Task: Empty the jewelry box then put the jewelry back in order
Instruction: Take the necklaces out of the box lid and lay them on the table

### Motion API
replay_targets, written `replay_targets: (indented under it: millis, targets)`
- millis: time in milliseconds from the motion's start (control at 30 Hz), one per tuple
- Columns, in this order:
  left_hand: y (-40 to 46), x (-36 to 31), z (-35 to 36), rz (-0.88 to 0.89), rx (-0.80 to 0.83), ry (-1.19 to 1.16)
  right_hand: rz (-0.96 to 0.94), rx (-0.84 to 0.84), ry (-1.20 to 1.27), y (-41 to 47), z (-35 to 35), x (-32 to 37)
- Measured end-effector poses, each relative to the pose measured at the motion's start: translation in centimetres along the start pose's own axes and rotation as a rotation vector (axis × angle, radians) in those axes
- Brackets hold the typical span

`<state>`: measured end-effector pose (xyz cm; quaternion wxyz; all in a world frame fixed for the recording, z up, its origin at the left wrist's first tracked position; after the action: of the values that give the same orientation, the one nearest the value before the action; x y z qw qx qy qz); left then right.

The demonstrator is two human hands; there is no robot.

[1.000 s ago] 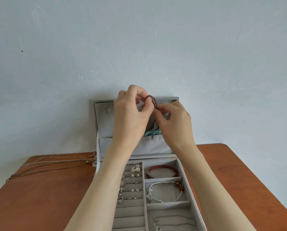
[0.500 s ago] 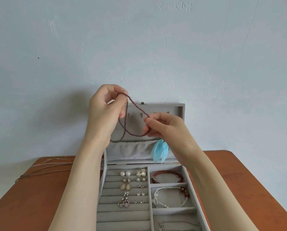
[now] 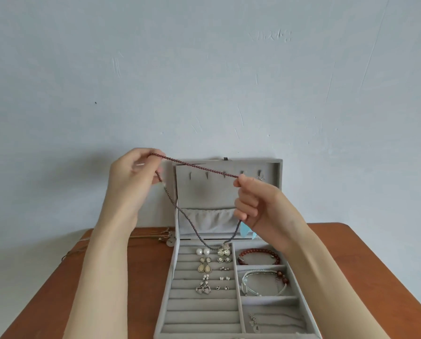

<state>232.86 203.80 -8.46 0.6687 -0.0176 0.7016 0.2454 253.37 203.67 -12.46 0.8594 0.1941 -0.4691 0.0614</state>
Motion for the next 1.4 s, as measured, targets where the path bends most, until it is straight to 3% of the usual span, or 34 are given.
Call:
replay_targets:
  millis: [133, 300, 500, 633, 833, 1033, 1233, 1400]
  targets:
    - [0.3, 0.3, -2.2, -0.086, 0.027, -0.168, 0.043, -0.043, -0.06, 0.0, -0.3, -0.9]
    - [1.1, 1.9, -5.2, -0.105, -0.03, 0.019, 0.094, -0.081, -0.108, -0.1, 0.0, -1.2]
    - [1.5, 4.1, -12.6, -0.305, 0.134, 0.193, 0.243, -0.034, -0.169, -0.2, 3.2, -2.9]
    - [1.6, 6.1, -16.8, -0.43, 0.184, 0.298, 0.215, 0.01, -0.611, 1.2, 7.1, -5.6]
    - [1.4, 8.6, -19.6, -0.521, 0.076, 0.348, 0.125, 0.002, -1.26, 2.2, 8.7, -10.2]
    - [1.5, 10.6, -20.3, -0.619, 0.088, 0.433, 0.069, -0.06, -1.487, 2.1, 9.5, -11.4]
    - [1.8, 12.1, -20.5, -0.604, 0.13, 0.555, 0.101, 0.101, -1.924, 2.7, 11.4, -12.4]
    - [1.7, 13.0, -20.4, -0.619, 0.171, 0.577, 0.14, 0.214, -2.083, 2.3, 11.4, -12.7]
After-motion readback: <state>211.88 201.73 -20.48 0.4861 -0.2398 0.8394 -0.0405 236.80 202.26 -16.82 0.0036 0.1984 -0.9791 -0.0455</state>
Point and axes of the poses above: each hand's wrist, its own y-axis towards the middle knuckle, its own z-axis out of the palm, x = y × z, the point moved 1 cm from there along y, towards the middle knuckle, and after that the axes turned 6 degrees about -z, right-handed, at the moved point
